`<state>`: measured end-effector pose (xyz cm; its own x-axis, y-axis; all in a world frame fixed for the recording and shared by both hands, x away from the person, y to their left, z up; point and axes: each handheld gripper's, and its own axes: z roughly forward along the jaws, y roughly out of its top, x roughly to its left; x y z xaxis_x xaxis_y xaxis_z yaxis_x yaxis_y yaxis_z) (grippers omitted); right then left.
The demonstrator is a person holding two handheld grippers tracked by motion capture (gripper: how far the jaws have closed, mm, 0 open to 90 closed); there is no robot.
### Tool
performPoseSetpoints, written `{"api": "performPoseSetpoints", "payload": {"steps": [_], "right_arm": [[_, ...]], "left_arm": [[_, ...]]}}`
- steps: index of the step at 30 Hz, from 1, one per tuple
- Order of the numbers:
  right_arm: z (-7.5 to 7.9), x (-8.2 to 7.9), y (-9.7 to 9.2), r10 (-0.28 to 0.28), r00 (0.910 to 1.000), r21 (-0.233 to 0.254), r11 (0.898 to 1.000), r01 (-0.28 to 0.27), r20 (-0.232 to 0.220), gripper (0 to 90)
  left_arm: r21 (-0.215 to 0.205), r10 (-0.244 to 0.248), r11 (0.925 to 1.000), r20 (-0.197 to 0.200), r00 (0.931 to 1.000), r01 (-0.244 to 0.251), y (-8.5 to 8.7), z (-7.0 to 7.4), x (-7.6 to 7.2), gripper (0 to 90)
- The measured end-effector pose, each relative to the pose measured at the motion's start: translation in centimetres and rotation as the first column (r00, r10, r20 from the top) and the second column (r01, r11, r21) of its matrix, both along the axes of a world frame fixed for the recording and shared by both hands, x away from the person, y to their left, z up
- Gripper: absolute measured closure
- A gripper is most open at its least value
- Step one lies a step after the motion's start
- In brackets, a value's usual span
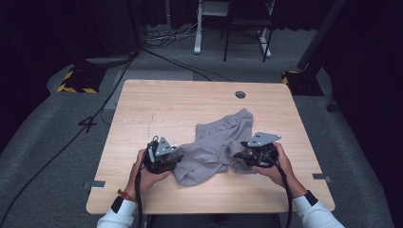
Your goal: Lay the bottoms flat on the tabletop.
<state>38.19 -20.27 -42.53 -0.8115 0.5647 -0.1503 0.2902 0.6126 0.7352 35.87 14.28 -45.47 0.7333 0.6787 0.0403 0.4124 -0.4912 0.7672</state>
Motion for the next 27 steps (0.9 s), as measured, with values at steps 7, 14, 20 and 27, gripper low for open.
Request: {"api": "performPoseSetpoints", "payload": {"steps": [7,14,20,27], "right_arm": [[1.1,-0.9,-3.7,-0.022,0.9998,0.085,0.996,0.022,-0.005,29.1],[-1.5,-1.5,-7.7,-0.082,0.9963,0.004,0.997,0.082,-0.026,29.3],[-5.0,0.1,-8.6,-0.117,0.9845,-0.022,0.993,0.115,-0.131,26.5],[-6.1,0.5,-7.8,-0.093,0.9845,-0.019,0.996,0.092,-0.148,26.1]], "left_arm": [[-0.048,-0.042,0.9979,0.03,0.9987,0.044,-3.5,1.2,-0.8,21.3],[-0.006,-0.114,0.9935,-0.023,0.9932,0.114,-5.5,-0.2,-0.3,21.0],[0.017,-0.109,0.9937,-0.091,0.9899,0.111,-5.5,-2.7,1.1,23.3],[0.028,-0.107,0.9935,-0.118,0.9872,0.111,-5.4,-3.9,1.7,25.2]]}}
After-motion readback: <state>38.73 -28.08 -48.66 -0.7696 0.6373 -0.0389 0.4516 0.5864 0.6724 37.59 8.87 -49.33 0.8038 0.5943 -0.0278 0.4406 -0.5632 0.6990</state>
